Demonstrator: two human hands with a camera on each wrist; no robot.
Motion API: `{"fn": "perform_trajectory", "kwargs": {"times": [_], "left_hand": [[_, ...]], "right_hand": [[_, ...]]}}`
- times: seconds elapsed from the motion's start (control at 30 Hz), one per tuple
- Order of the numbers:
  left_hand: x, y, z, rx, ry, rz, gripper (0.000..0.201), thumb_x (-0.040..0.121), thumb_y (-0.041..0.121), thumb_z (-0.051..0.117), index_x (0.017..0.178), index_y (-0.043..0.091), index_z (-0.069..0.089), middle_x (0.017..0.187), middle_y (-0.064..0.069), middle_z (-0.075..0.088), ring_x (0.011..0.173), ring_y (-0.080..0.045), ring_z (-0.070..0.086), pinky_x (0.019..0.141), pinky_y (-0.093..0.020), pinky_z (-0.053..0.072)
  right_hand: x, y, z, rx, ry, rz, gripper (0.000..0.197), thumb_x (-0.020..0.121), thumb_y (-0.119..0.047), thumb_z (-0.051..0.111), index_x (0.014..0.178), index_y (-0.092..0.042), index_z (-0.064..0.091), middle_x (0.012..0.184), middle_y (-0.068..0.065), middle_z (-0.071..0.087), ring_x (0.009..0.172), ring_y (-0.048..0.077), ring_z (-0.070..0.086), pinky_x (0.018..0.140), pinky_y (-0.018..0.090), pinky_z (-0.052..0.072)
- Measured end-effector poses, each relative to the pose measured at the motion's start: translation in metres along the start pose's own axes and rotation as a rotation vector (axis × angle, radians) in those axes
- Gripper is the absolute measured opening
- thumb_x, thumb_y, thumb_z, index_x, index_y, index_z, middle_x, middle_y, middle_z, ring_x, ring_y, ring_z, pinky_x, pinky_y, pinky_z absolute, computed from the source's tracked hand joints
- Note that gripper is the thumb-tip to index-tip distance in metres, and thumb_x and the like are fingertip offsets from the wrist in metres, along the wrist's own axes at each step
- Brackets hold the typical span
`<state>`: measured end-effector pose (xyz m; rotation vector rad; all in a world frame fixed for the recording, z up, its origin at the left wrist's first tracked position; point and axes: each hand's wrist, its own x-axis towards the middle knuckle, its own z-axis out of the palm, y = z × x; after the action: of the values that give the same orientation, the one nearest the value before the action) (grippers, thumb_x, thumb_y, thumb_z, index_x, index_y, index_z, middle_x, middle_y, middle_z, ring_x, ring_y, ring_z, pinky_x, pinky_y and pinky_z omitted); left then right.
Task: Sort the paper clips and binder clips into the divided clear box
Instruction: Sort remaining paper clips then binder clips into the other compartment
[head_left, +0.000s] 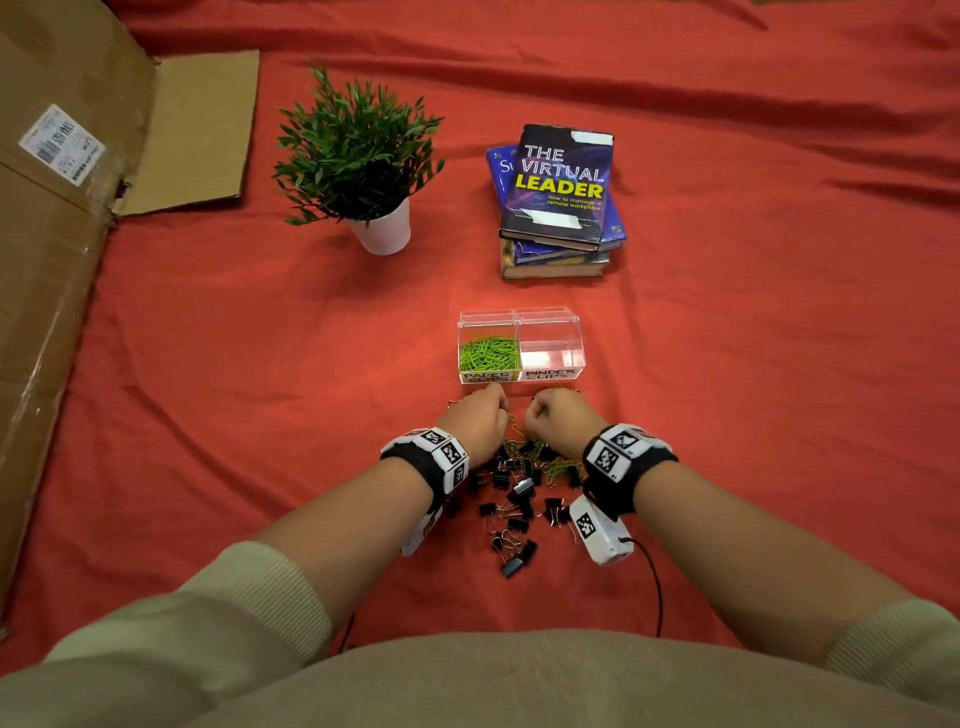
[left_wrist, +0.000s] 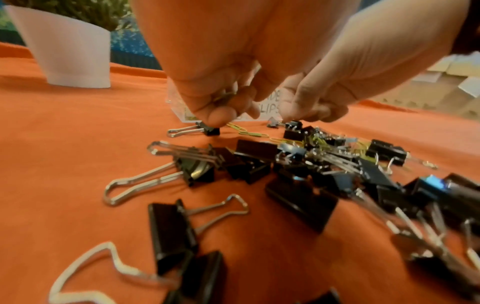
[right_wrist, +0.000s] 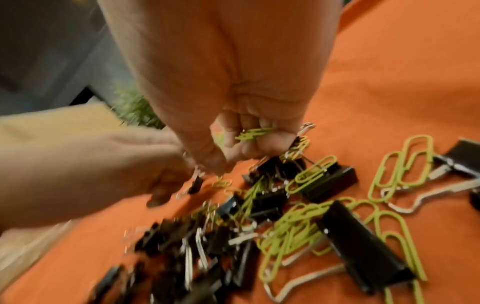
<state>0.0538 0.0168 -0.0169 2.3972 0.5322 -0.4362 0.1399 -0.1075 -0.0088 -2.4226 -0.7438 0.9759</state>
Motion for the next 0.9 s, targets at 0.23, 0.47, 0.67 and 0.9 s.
{"fn": "perform_trajectory", "kwargs": {"times": [0.23, 0.47, 0.67, 0.9], "left_hand": [[0.008, -0.002, 0.005, 0.322, -0.013, 0.098, 0.02, 0.094, 0.017, 0.048, 0.113, 0.009, 0.048, 0.114, -0.014, 0.055, 0.104, -0.034, 0.056, 0.081, -0.046, 0.048], [0.007, -0.003, 0.006, 0.257, -0.056, 0.015, 0.022, 0.094, 0.015, 0.044, 0.112, 0.005, 0.05, 0.117, -0.016, 0.055, 0.107, -0.035, 0.055, 0.085, -0.044, 0.045], [0.001, -0.009, 0.001, -0.028, 0.022, 0.004, 0.008, 0.091, 0.011, 0.045, 0.096, 0.006, 0.049, 0.098, -0.013, 0.055, 0.086, -0.028, 0.054, 0.073, -0.035, 0.043], [0.001, -0.009, -0.007, -0.242, 0.014, -0.015, 0.02, 0.095, 0.006, 0.04, 0.108, 0.018, 0.05, 0.076, 0.005, 0.051, 0.054, -0.008, 0.044, 0.047, -0.019, 0.032]], "right_hand": [[0.0, -0.011, 0.017, -0.401, -0.009, -0.097, 0.017, 0.088, -0.009, 0.05, 0.1, -0.003, 0.061, 0.106, 0.016, 0.062, 0.099, 0.032, 0.06, 0.08, 0.039, 0.051], [-0.003, -0.015, 0.02, -0.435, -0.015, -0.093, 0.022, 0.087, -0.019, 0.054, 0.099, -0.001, 0.059, 0.105, 0.017, 0.062, 0.096, 0.034, 0.061, 0.076, 0.038, 0.049], [-0.003, -0.008, 0.006, -0.048, -0.036, -0.022, 0.017, 0.082, -0.015, 0.058, 0.068, -0.007, 0.053, 0.065, 0.006, 0.054, 0.057, 0.017, 0.049, 0.058, 0.032, 0.046], [-0.011, 0.024, -0.033, 0.531, -0.026, 0.154, 0.019, 0.094, -0.007, 0.044, 0.086, -0.012, 0.061, 0.069, 0.002, 0.058, 0.056, 0.012, 0.051, 0.052, 0.021, 0.044]]}}
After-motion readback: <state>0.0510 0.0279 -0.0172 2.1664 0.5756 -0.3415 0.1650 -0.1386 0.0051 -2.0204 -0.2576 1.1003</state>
